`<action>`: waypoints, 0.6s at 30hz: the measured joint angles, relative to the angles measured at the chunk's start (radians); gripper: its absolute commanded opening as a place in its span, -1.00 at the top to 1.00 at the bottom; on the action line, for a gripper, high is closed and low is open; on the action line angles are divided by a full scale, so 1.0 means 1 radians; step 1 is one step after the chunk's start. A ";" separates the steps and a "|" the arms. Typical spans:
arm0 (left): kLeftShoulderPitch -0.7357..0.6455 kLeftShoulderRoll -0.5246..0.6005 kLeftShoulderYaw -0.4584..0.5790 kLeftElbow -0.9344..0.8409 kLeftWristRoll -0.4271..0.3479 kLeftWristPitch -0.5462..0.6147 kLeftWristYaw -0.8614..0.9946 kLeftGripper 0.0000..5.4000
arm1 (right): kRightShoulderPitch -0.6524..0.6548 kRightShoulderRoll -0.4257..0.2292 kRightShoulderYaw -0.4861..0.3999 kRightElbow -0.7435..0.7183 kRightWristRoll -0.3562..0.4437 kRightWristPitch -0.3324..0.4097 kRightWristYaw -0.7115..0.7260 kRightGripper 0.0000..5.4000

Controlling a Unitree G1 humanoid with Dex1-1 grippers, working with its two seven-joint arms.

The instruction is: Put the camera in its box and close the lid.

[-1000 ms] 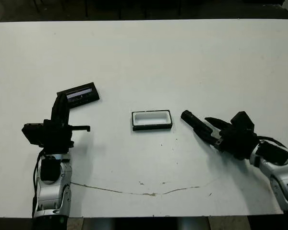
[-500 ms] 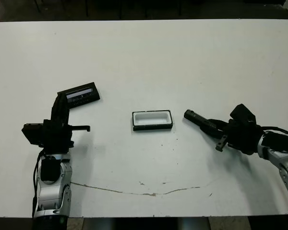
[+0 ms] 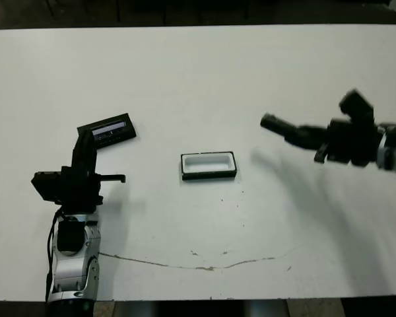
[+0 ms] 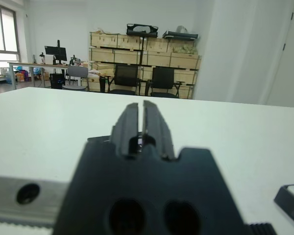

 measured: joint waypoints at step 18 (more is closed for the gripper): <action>-0.003 -0.016 -0.031 -0.009 0.033 -0.028 0.021 1.00 | -0.550 0.314 0.448 0.903 -0.400 -0.557 0.480 0.92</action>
